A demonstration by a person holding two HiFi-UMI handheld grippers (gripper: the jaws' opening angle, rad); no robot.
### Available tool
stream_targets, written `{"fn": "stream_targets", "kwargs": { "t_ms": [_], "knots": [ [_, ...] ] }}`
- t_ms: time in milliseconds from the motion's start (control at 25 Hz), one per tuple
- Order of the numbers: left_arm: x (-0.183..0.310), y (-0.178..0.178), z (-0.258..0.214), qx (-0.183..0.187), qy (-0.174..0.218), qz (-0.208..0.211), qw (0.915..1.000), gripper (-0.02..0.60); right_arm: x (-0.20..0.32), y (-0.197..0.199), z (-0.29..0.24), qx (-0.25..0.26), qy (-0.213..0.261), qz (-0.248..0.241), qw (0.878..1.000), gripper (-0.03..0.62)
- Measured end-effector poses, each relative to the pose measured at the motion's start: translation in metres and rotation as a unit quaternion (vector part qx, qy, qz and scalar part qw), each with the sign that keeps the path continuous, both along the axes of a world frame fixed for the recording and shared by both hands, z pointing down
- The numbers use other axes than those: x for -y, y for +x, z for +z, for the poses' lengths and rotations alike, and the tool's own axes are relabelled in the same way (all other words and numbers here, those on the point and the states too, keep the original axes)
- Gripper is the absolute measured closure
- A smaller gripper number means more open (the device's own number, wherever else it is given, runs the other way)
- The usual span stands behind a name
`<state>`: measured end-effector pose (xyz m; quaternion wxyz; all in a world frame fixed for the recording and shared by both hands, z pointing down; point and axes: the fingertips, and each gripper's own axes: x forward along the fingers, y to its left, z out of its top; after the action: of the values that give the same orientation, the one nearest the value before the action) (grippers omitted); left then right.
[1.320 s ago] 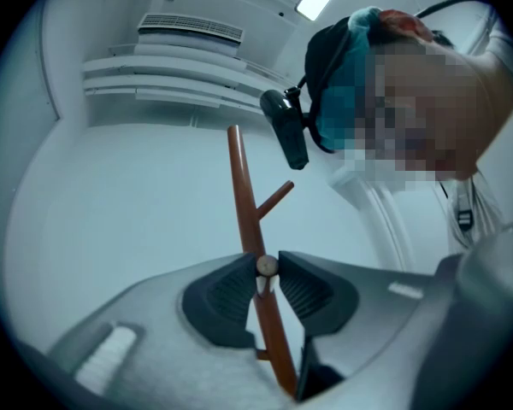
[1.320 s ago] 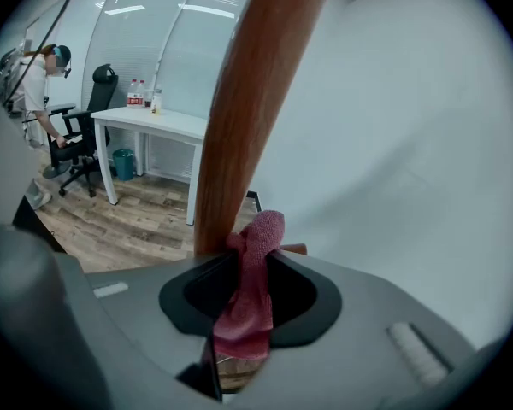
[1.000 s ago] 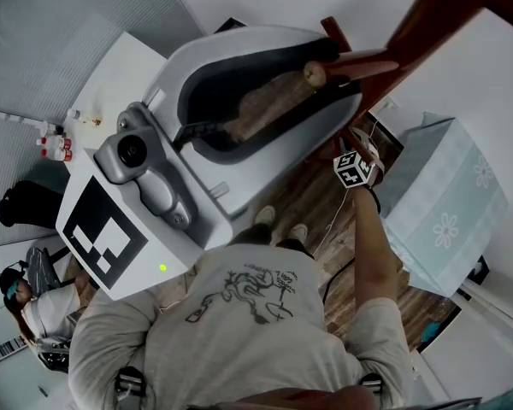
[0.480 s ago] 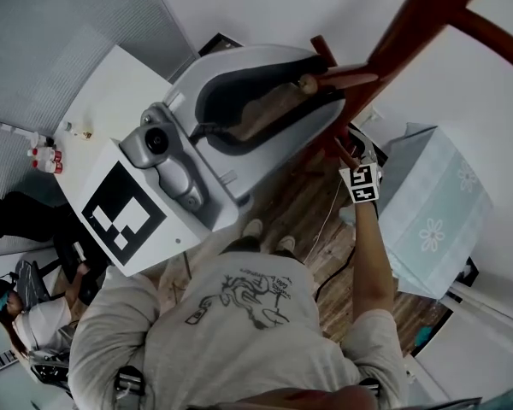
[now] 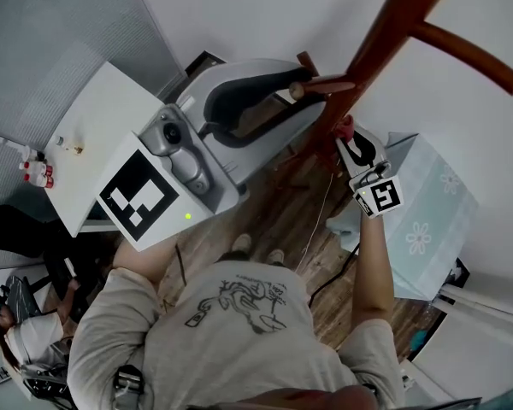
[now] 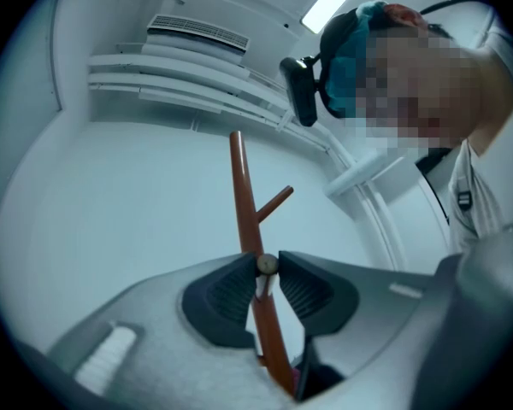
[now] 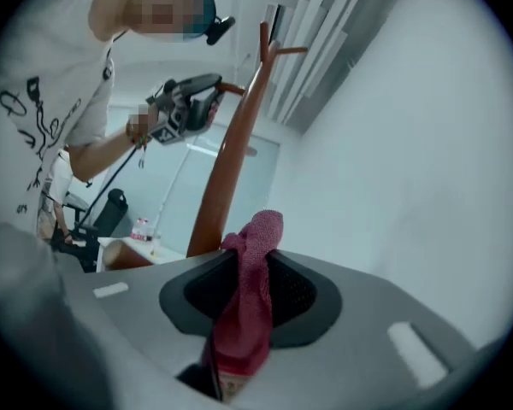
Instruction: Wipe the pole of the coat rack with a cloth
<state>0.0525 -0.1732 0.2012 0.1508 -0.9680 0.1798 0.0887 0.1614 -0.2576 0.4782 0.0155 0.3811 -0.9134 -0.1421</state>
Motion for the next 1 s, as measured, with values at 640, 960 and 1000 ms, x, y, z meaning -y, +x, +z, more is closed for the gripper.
{"fn": "stream_targets", "kwargs": {
  "t_ms": [640,960,1000],
  "knots": [
    [-0.004,0.001,-0.005,-0.010,-0.007,0.029,0.9995,0.497,-0.027,-0.015,-0.157,0.068,0.104,-0.095,0.988,0.488],
    [-0.005,0.000,-0.007,-0.009,-0.005,0.031,0.9995,0.497,-0.029,-0.015,-0.214,0.055,0.142,-0.095,0.984,0.490],
    [-0.006,0.000,-0.007,-0.009,-0.005,0.032,0.9994,0.497,-0.029,-0.015,-0.222,0.058,0.147,-0.096,0.983,0.490]
  ]
}}
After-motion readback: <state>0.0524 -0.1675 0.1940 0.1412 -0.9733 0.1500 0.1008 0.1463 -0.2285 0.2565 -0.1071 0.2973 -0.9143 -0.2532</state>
